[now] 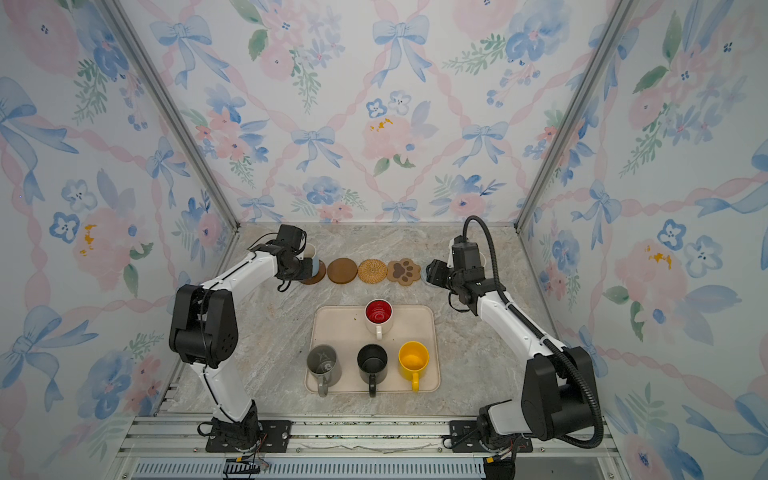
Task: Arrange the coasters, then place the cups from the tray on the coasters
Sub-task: 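Lower the light-blue-handled mug onto the chipped wooden coaster and release it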
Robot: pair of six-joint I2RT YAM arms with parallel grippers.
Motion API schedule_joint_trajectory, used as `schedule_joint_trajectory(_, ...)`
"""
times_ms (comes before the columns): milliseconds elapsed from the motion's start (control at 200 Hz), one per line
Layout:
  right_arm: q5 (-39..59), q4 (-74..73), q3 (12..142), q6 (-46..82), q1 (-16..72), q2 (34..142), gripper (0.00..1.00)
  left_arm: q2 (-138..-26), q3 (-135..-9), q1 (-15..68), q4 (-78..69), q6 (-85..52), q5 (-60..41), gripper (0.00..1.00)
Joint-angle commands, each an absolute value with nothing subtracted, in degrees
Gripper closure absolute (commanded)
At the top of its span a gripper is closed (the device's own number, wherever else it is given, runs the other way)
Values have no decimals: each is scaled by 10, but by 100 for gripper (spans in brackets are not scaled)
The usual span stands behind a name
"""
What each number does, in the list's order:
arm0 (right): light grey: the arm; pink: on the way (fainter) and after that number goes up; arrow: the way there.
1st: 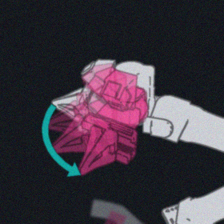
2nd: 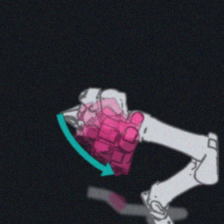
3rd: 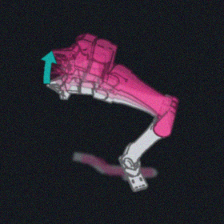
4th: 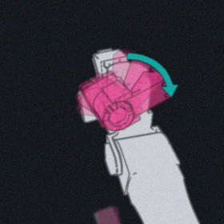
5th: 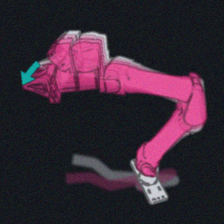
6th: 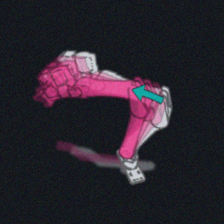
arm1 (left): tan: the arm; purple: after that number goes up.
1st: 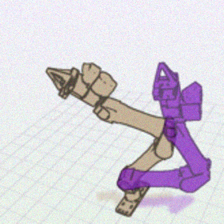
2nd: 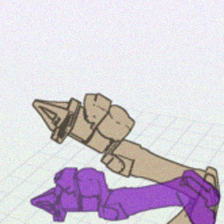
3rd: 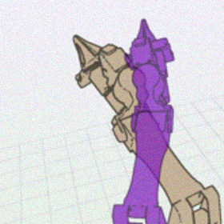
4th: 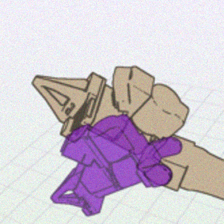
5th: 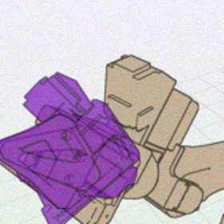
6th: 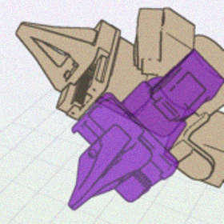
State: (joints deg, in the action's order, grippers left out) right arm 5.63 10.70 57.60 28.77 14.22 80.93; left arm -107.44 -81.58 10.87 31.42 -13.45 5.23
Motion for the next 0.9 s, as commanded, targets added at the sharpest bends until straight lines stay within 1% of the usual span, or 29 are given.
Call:
schedule_joint_trajectory(0,58,113,571,291,137,805,39,-1076,-839,105,297,-124,49,100)
schedule_joint_trajectory(180,58,116,571,290,137,804,39,-1080,-842,105,297,-123,65,100)
schedule_joint_trajectory(900,60,119,574,287,135,804,39,-1100,-847,103,296,-127,68,100)
